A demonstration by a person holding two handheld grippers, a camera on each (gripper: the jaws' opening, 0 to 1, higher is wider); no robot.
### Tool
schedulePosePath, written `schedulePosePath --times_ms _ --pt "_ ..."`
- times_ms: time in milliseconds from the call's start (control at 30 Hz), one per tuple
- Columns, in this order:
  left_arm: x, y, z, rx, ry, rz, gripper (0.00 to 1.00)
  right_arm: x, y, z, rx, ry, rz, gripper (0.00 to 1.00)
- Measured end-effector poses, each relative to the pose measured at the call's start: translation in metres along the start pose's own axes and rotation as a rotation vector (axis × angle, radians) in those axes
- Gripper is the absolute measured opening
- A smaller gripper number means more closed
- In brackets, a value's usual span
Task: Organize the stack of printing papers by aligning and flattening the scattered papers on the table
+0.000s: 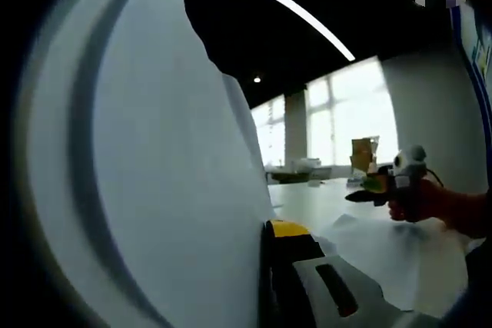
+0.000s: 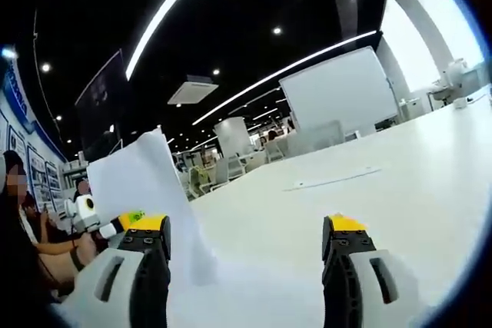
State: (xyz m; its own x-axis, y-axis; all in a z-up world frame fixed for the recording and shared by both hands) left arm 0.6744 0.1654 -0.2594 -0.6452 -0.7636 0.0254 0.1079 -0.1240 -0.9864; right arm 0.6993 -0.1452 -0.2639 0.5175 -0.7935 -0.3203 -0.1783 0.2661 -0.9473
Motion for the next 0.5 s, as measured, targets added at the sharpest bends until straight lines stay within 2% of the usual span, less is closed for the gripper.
schedulePosePath --times_ms 500 --pt "0.001 0.0004 0.0003 0.0 0.0 0.0 0.08 0.0021 -0.0012 -0.0092 -0.002 0.017 -0.009 0.76"
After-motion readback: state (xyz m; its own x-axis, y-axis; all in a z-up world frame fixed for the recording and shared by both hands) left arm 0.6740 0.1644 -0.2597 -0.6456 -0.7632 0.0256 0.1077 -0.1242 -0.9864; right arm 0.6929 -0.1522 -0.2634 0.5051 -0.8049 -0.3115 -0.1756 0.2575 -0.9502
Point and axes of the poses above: the point that each gripper's makers call its tool centre point, and the gripper's own axes: z roughly forward along the fingers, x roughly to its right, y roughly out of its underside, the point moved 7 cm from there along -z, roughly backward along the fingers, and after that the axes turned 4 degrees about y, right-handed, at the moved point
